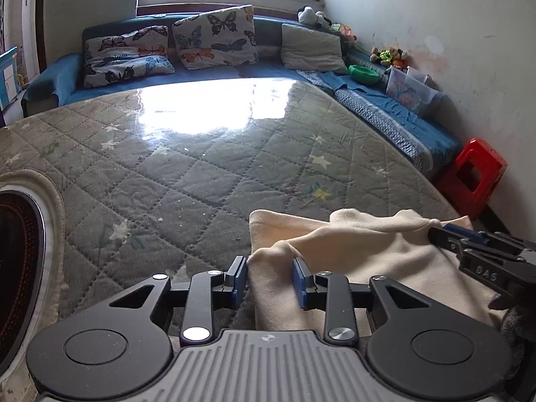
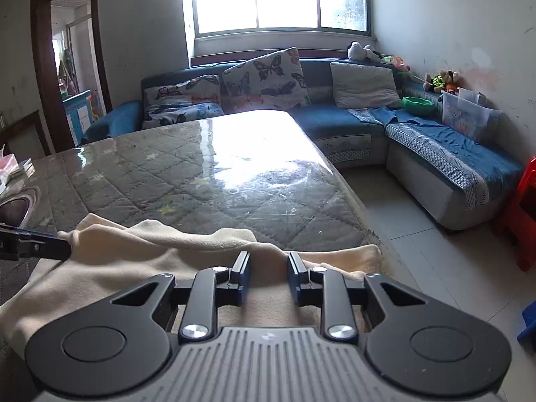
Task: Fold clothes
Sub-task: 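Lower the folded hem onto the shirt and open both grippers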
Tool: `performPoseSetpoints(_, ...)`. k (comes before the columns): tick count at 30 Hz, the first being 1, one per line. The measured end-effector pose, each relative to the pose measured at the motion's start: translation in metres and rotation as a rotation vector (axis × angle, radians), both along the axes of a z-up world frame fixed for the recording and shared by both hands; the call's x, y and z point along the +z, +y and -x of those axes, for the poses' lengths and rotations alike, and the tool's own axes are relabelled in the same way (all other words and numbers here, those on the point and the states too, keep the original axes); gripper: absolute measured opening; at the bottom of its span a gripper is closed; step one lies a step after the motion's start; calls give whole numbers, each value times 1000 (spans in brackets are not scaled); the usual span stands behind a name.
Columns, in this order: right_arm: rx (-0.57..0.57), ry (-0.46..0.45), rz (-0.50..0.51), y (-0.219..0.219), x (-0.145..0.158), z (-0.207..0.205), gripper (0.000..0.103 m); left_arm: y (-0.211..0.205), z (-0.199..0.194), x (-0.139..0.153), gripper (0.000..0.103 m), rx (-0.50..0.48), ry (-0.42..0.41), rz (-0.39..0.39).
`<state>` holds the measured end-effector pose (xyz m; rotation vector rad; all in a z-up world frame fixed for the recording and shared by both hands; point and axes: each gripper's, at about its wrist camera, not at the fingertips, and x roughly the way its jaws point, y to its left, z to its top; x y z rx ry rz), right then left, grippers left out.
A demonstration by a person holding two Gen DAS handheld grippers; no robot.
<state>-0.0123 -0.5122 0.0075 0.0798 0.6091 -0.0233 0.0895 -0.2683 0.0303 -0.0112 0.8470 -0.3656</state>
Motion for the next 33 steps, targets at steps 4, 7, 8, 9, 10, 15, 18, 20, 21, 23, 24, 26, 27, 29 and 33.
performPoseSetpoints(4,7,16,6,7,-5,-5,41,0,2,1,42,2,-12,-10)
performPoseSetpoints(7,22,8,30,15,-2,2,52,-2,10,3,50,-10,-31,-29)
performPoseSetpoints(8,24,6,34,17,-1,5,55,-3,14,3,52,-15,-35,-37)
performPoseSetpoints(9,25,4,35,19,0,8,55,-4,17,4,55,-19,-39,-45)
performPoseSetpoints(10,26,2,29,20,0,12,57,-5,22,4,57,-23,-45,-52)
performPoseSetpoints(15,17,-10,27,29,3,39,68,-5,43,6,76,-29,-87,-75)
performPoseSetpoints(18,13,-19,52,33,3,56,79,-3,59,6,79,-31,-108,-73)
performPoseSetpoints(20,5,-34,76,38,2,72,79,-1,68,5,81,-31,-119,-72)
performPoseSetpoints(21,2,-42,82,40,2,80,79,-1,71,4,81,-34,-121,-73)
performPoseSetpoints(23,-6,-55,81,41,1,92,81,0,78,2,82,-40,-126,-76)
performPoseSetpoints(24,-13,-52,74,42,-1,96,81,0,80,0,82,-41,-130,-84)
performPoseSetpoints(26,-24,-42,60,41,-7,101,81,-3,81,-5,83,-42,-140,-109)
performPoseSetpoints(27,-27,-38,56,40,-10,101,81,-4,80,-8,84,-40,-143,-116)
performPoseSetpoints(29,-26,-42,71,41,-13,102,82,-3,81,-8,85,-35,-142,-112)
performPoseSetpoints(33,-5,-63,109,49,-2,103,82,6,87,-2,85,-16,-172,-87)
